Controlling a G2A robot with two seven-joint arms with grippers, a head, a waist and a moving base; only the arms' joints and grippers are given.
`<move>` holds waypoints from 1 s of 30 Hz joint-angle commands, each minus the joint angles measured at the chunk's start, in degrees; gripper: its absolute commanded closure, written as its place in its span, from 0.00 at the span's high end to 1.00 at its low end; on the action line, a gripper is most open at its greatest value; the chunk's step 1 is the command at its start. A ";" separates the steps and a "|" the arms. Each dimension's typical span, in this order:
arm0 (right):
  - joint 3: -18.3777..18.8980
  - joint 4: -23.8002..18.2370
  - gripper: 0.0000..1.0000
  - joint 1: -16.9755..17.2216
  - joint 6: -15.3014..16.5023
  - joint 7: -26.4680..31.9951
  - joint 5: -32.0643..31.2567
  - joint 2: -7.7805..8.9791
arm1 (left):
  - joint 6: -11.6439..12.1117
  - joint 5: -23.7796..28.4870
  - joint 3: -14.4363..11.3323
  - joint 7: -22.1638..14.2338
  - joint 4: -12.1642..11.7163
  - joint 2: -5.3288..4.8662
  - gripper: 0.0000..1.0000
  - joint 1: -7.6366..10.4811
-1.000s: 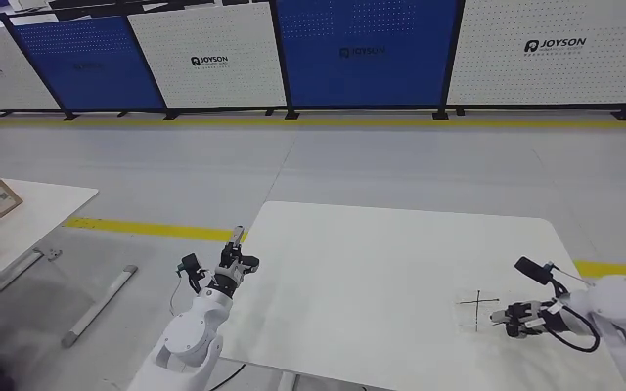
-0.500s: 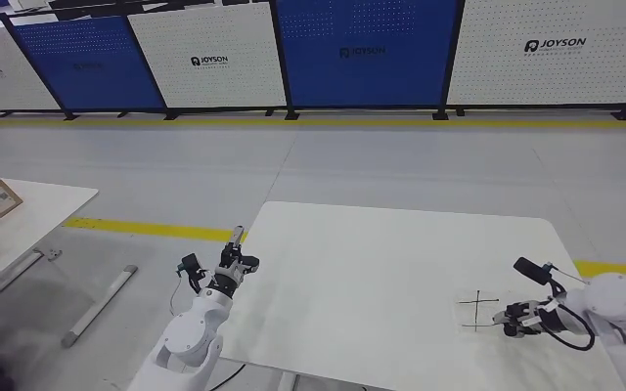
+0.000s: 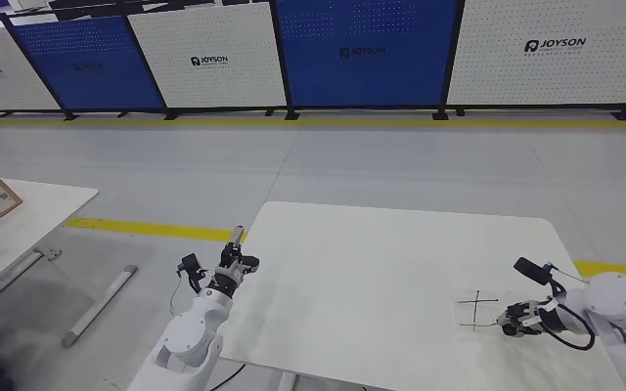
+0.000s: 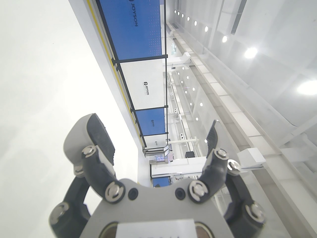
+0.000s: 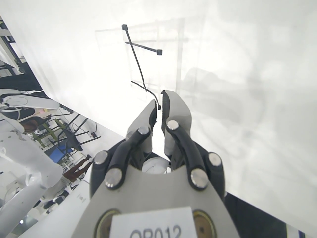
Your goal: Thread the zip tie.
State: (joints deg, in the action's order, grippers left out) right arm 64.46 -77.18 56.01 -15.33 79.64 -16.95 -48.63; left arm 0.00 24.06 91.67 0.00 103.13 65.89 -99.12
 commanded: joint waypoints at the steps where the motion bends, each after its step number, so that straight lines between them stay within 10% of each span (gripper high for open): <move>1: -0.15 -0.09 0.06 -0.04 -0.08 0.00 -0.09 0.07 | 0.00 0.00 0.00 0.00 0.00 0.00 1.00 0.00; 14: 2.43 -2.49 0.00 1.90 0.56 -0.08 0.36 1.27 | 0.00 0.00 0.00 0.00 0.00 0.00 1.00 0.00; 30: 13.88 -8.77 0.00 12.12 5.43 -3.54 9.85 3.38 | 0.00 0.00 0.00 0.00 0.00 0.00 1.00 0.00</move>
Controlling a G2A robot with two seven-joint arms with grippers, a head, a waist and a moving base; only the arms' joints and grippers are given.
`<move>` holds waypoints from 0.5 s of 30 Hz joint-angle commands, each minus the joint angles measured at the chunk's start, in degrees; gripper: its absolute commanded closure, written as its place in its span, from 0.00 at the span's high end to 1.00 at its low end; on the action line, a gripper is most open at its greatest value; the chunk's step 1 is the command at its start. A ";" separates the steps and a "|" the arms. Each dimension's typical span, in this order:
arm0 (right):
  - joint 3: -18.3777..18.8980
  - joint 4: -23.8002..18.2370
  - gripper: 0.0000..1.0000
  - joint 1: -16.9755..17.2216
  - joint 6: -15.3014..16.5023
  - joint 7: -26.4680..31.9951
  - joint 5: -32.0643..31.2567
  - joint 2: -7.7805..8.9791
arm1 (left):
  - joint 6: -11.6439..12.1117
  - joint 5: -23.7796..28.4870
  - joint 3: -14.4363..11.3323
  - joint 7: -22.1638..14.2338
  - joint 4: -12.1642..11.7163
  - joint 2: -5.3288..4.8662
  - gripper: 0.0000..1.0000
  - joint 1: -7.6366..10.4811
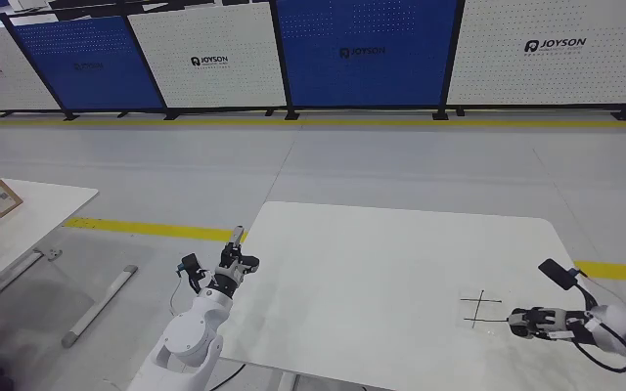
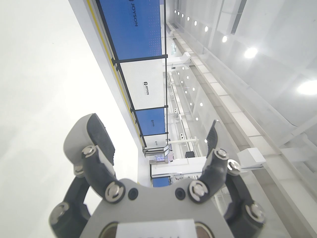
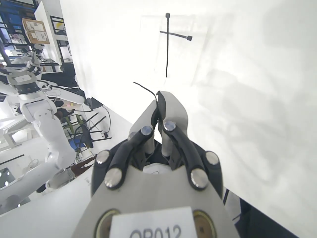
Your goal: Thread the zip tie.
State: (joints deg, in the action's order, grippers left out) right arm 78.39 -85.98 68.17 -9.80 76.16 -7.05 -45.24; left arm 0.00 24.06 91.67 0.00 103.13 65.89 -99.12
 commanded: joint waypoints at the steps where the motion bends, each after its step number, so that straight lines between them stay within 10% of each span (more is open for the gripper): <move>1: -0.04 0.02 0.00 -0.04 -0.09 -0.06 -0.06 -0.01 | 0.00 0.00 0.00 0.00 0.00 0.00 1.00 0.00; 15: 0.86 -2.44 0.00 1.03 3.04 -4.25 1.52 -0.09 | 0.00 0.00 0.00 0.00 0.00 0.00 1.00 0.00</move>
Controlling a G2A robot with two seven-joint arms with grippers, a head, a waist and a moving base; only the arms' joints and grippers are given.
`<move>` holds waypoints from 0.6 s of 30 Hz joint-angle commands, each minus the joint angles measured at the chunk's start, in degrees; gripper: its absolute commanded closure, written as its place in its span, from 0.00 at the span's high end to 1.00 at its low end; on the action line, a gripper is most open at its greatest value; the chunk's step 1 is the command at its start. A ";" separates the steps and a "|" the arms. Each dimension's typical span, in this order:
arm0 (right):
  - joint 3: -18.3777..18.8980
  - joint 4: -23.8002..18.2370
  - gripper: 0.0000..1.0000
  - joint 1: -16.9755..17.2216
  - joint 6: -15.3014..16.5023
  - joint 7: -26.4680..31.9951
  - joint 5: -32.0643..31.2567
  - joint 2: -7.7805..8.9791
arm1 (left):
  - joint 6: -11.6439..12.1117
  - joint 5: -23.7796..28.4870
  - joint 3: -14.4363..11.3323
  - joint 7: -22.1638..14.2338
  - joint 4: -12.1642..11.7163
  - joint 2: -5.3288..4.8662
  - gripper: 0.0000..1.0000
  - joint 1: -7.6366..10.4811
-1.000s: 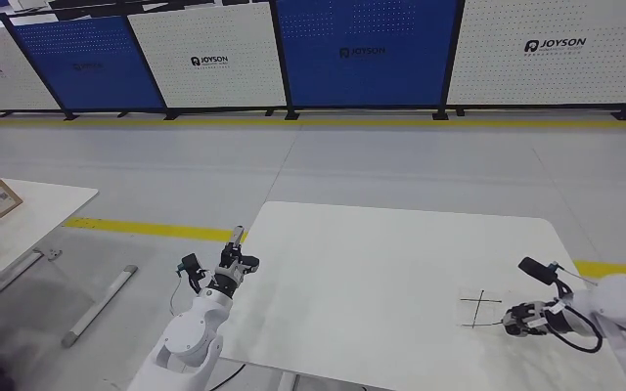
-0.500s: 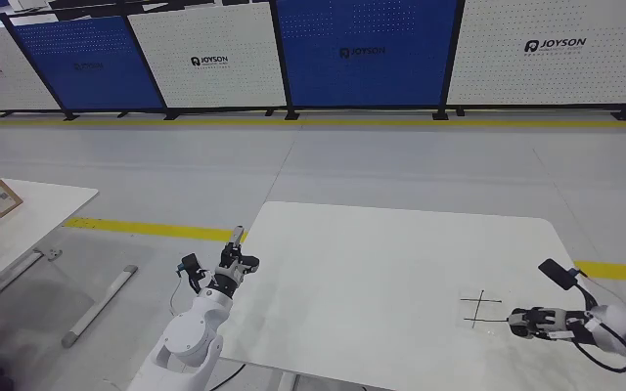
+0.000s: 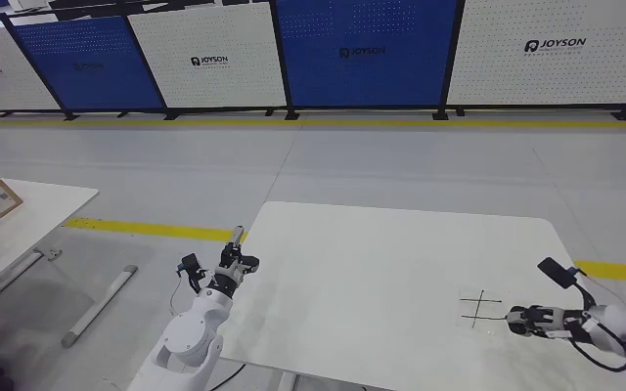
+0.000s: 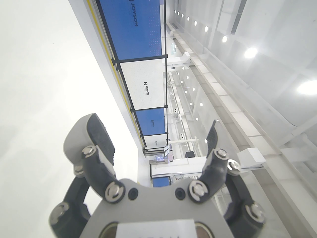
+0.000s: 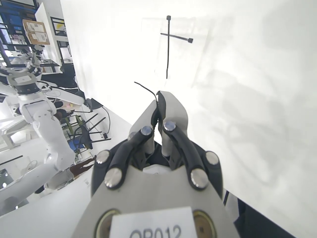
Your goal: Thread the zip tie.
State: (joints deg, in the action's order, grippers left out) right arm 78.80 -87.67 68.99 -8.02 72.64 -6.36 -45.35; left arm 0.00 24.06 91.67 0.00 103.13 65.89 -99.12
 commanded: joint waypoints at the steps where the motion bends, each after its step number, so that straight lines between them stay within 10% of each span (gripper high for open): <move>1: 1.00 -1.57 0.00 0.53 2.87 -0.89 1.65 0.08 | 0.00 0.00 0.00 0.00 0.00 0.00 1.00 0.00; 7: 3.23 -6.39 0.00 2.28 10.87 -4.71 7.02 0.03 | 0.00 0.00 0.00 0.00 0.00 0.00 1.00 0.00; 18: -0.82 -6.12 0.00 -0.41 8.21 -3.10 8.06 -0.57 | 0.00 0.00 0.00 0.00 0.00 0.00 1.00 0.00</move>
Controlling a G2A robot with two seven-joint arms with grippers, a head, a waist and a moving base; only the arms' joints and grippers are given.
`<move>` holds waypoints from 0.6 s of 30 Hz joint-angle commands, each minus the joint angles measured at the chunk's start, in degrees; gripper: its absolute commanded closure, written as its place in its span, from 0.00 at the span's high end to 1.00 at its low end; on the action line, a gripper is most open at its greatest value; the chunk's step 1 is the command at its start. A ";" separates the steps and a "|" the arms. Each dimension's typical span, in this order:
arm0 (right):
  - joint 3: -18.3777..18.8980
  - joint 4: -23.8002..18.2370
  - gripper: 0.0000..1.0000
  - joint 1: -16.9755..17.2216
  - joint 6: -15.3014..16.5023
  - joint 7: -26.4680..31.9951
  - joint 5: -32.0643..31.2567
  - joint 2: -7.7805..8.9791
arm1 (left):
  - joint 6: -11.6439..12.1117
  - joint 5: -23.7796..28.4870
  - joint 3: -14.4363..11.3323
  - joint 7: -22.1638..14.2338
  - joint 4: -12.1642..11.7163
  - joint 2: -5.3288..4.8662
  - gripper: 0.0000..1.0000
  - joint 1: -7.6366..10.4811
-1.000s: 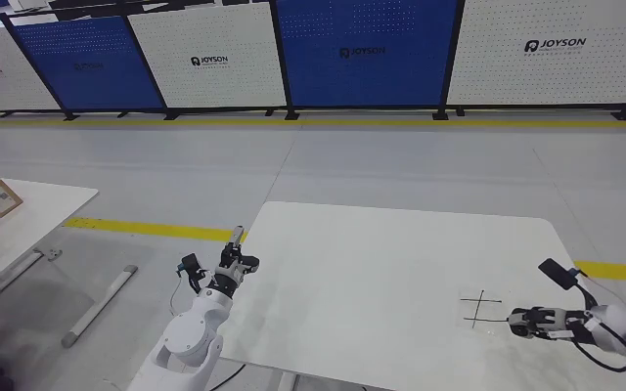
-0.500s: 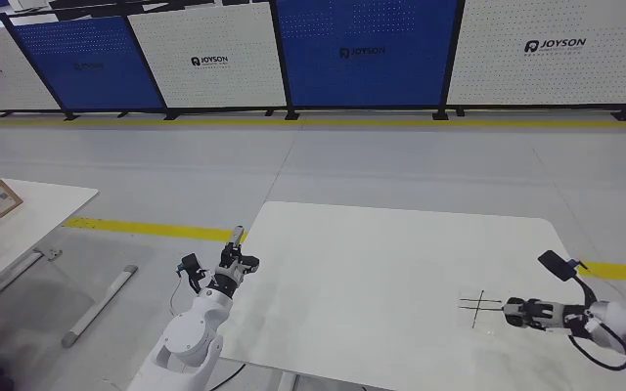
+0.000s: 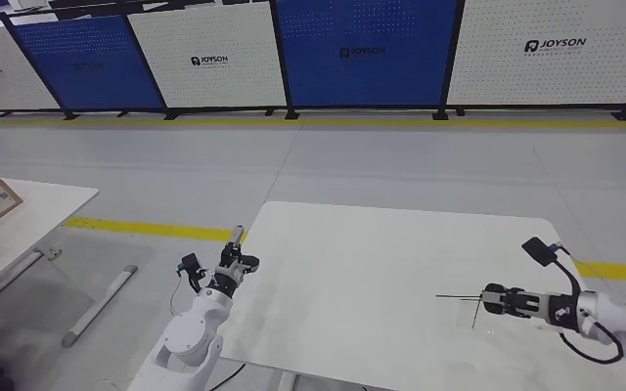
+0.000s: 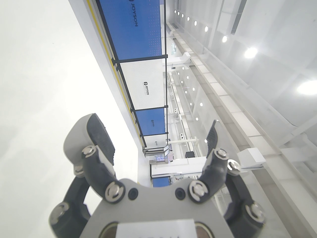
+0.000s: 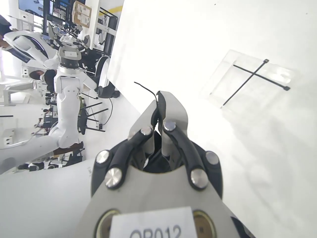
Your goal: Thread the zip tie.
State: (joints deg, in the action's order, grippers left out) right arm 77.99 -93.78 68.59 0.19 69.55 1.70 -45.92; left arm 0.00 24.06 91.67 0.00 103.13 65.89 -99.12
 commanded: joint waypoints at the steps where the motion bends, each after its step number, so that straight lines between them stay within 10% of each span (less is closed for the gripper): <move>1: -0.01 0.00 0.00 -0.01 0.00 0.00 0.00 0.00 | 0.00 0.00 0.00 0.00 0.00 0.00 1.00 0.00; 7: -0.38 -0.48 0.00 0.16 0.66 -1.15 -0.76 -0.07 | 0.00 0.00 0.00 0.00 0.00 0.00 1.00 0.00; 13: -3.38 -2.01 0.00 -1.90 8.59 -5.16 1.75 -1.00 | 0.00 0.00 0.00 0.00 0.00 0.00 1.00 0.00; 18: -6.64 -4.83 0.00 -2.61 11.14 -16.67 -11.55 -1.68 | 0.00 0.00 0.00 0.00 0.00 0.00 1.00 0.00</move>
State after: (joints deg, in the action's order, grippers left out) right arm 72.21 -98.11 65.72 11.40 56.49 -4.32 -47.50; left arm 0.00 24.06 91.67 0.00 103.13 65.89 -99.12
